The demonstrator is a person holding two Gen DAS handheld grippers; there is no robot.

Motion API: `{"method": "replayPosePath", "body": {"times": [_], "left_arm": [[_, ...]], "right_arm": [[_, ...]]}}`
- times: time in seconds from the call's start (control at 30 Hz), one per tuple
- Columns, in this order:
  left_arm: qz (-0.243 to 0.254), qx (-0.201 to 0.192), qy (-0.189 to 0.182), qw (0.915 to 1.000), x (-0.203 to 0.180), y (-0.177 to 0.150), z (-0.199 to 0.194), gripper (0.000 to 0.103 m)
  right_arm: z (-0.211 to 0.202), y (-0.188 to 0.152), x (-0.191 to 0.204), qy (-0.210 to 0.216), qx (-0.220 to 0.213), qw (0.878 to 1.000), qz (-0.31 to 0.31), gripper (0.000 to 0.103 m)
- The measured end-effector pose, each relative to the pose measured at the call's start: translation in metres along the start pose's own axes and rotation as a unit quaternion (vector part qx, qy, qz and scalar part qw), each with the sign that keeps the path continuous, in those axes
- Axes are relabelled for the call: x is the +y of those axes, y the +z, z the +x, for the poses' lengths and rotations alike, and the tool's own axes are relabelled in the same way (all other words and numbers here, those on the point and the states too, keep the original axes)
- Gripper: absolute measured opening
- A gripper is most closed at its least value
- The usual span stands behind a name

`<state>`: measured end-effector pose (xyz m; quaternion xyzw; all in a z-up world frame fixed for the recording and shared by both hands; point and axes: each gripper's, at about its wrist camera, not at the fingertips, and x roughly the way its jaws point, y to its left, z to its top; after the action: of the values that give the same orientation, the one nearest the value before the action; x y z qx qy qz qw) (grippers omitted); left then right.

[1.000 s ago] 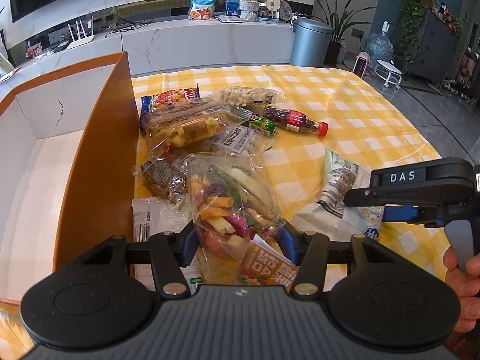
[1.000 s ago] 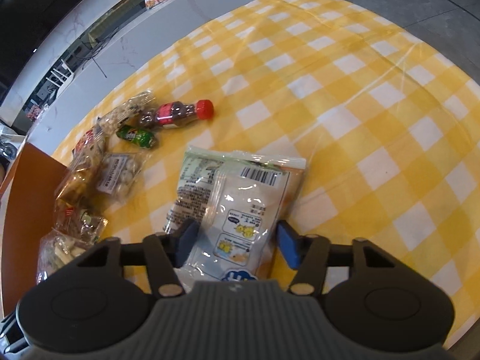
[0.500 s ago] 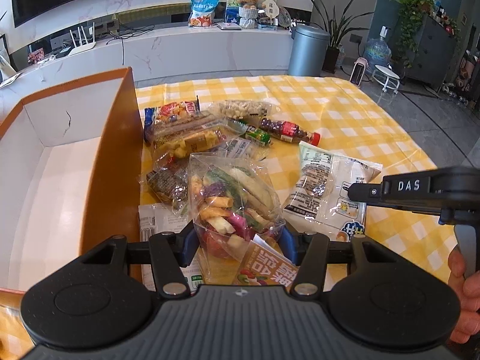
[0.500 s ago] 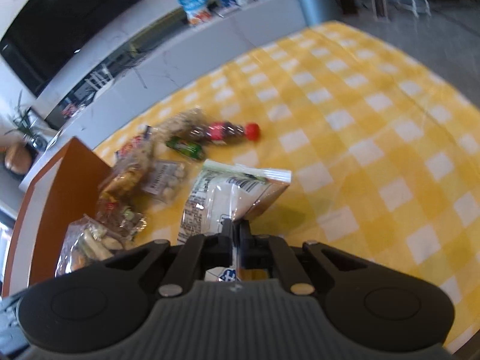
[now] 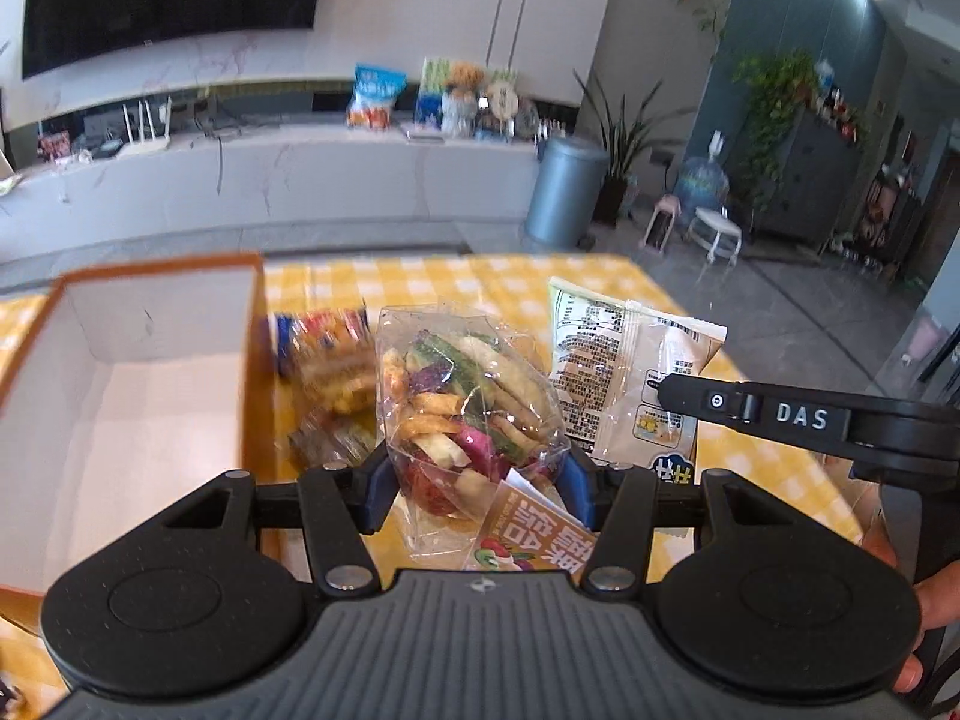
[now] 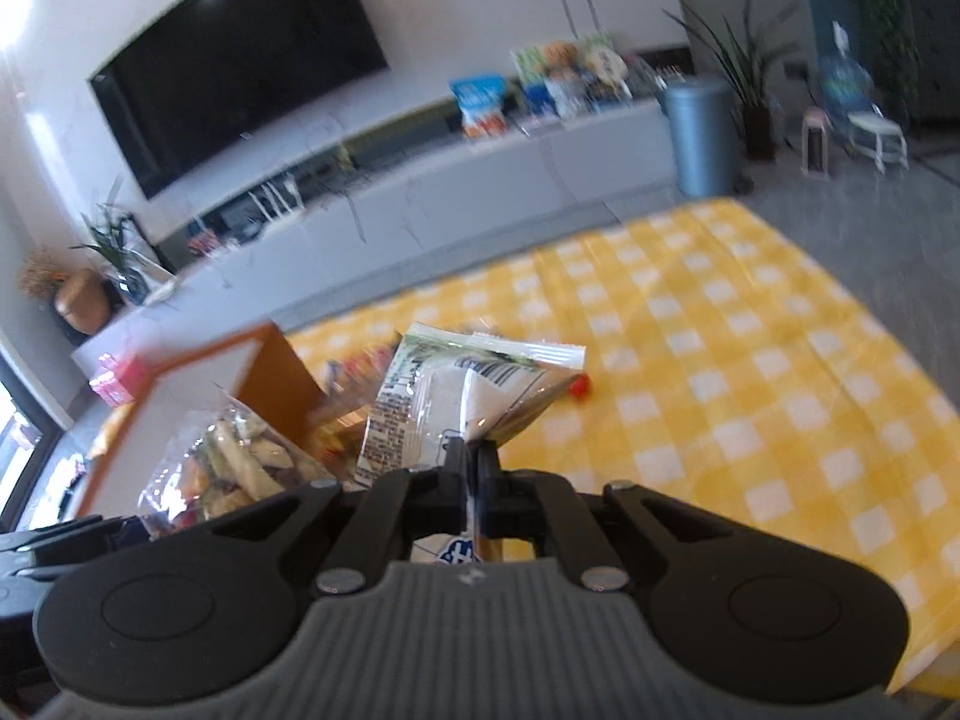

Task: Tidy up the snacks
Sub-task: 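Lift both held bags and carry them over the open cardboard box, then lower both bags into the box and open both grippers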

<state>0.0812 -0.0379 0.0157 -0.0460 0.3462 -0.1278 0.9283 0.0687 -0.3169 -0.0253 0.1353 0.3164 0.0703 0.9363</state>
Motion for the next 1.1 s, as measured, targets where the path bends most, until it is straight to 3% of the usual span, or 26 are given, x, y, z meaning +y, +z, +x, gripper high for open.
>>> {"method": "replayPosePath", "body": {"times": [0.27, 0.5, 0.7, 0.8, 0.97, 1.1], "left_arm": [[0.002, -0.039, 0.039, 0.9985, 0.045, 0.026, -0.046, 0.062], [0.007, -0.011, 0.079, 0.9968, 0.091, 0.038, -0.061, 0.062], [0.017, 0.033, 0.122, 0.9919, 0.123, 0.04, -0.048, 0.062], [0.011, 0.07, 0.12, 0.9903, 0.138, 0.036, -0.037, 0.062], [0.016, 0.134, 0.14, 0.981, 0.163, 0.025, -0.015, 0.062], [0.015, 0.163, 0.144, 0.9759, 0.178, 0.016, -0.003, 0.062]], "right_arm": [[-0.033, 0.026, 0.059, 0.062, -0.04, 0.996, -0.053, 0.0], [-0.03, 0.042, 0.127, 0.125, -0.017, 0.987, -0.095, 0.0], [0.004, 0.041, 0.189, 0.139, 0.048, 0.98, -0.131, 0.0], [0.028, 0.036, 0.217, 0.141, 0.093, 0.975, -0.141, 0.0], [0.078, 0.026, 0.246, 0.128, 0.155, 0.966, -0.164, 0.0], [0.117, 0.02, 0.258, 0.124, 0.205, 0.956, -0.168, 0.0]]}}
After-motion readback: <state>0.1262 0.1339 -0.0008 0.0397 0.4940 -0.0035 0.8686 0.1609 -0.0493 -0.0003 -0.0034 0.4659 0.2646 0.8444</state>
